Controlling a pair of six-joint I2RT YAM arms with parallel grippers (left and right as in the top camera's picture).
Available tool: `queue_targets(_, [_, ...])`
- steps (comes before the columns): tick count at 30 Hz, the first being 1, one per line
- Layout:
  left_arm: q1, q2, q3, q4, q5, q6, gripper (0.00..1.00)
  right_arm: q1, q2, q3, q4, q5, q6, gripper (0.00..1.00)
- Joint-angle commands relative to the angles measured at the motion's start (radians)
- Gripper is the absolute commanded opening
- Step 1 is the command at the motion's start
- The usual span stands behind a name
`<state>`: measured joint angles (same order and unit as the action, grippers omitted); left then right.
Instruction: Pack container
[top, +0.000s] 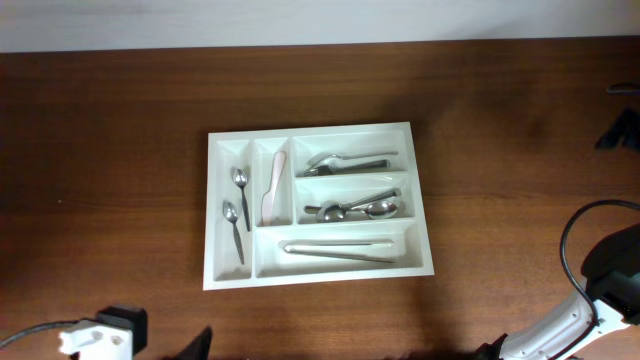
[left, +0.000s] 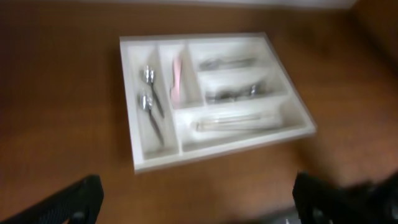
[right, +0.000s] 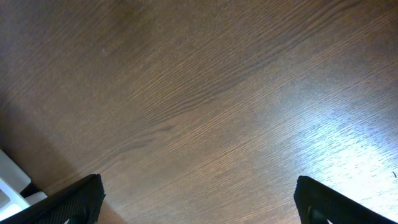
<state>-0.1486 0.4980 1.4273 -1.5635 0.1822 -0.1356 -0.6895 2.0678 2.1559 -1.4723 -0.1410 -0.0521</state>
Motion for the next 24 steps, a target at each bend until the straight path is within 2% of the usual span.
queue_targets(1, [-0.002, -0.01, -0.007, -0.039, 0.038, -0.01, 0.99, 0.002, -0.001, -0.002, -0.001, -0.005, 0.008, 0.99])
queue_targets(6, [-0.002, -0.01, -0.014, 0.031, 0.057, 0.027, 0.99, 0.002, -0.001, -0.002, 0.0, -0.005, 0.008, 0.99])
queue_targets(13, [-0.001, -0.01, -0.188, 0.278, 0.057, 0.411, 0.99, 0.002, -0.001, -0.002, 0.0, -0.005, 0.008, 0.99])
queue_targets(18, [0.001, -0.017, -0.42, 0.465, 0.057, 0.429, 0.99, 0.002, -0.001, -0.002, 0.0, -0.005, 0.008, 0.99])
queue_targets(24, [0.025, -0.13, -0.727, 0.797, -0.023, 0.43, 0.99, 0.002, -0.001, -0.002, -0.001, -0.005, 0.008, 0.99])
